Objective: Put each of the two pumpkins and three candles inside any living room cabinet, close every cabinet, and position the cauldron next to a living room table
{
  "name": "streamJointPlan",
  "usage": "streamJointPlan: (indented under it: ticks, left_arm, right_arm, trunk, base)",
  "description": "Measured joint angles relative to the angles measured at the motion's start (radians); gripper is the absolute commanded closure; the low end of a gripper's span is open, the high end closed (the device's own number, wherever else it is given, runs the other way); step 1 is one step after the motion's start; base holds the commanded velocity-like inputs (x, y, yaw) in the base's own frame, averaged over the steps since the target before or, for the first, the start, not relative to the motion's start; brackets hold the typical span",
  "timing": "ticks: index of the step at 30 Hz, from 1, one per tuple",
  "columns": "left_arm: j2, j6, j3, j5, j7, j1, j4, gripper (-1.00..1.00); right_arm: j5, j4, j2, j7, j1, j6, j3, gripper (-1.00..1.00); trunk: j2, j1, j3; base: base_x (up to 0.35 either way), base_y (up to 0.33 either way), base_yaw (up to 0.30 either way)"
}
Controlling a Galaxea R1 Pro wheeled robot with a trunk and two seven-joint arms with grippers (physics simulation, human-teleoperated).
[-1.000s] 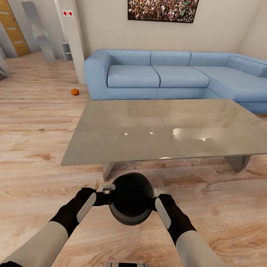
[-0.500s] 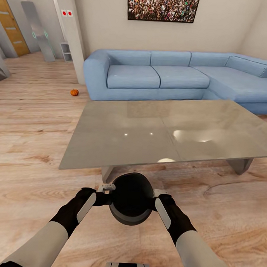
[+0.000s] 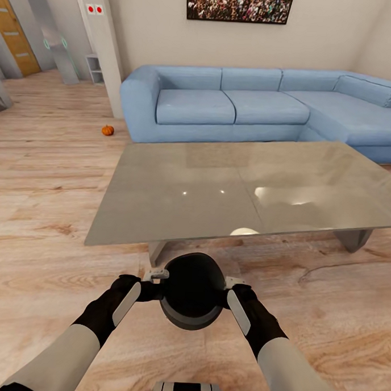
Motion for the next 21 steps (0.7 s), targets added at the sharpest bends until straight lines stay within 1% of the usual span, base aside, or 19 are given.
streamJointPlan:
  ticks: [4,10,12,21]
  left_arm:
    - [0.000,0.000,0.000,-0.001,0.000,0.000,0.000,1.00]
    - [0.000,0.000,0.000,0.000,0.000,0.000,-0.001,1.00]
    - [0.000,0.001,0.001,-0.001,0.000,0.000,-0.001,1.00]
    - [0.000,0.000,0.000,-0.002,-0.001,0.000,-0.001,1.00]
  right_arm:
    - [0.001,0.000,0.000,0.001,0.000,0.000,0.000,1.00]
    - [0.002,0.000,0.000,0.002,0.000,0.000,-0.001,1.00]
    - [-0.001,0.000,0.000,-0.001,0.000,0.000,0.001,1.00]
    - [0.003,-0.001,0.000,0.003,0.000,0.001,-0.001,1.00]
  trunk:
    - [-0.001,0.002,-0.015]
    - [-0.001,0.002,-0.016]
    - [-0.001,0.003,-0.023]
    - [-0.002,0.003,-0.023]
  base:
    - [0.000,0.000,0.000]
    - [0.000,0.000,0.000]
    - [0.000,0.000,0.000]
    - [0.000,0.000,0.000]
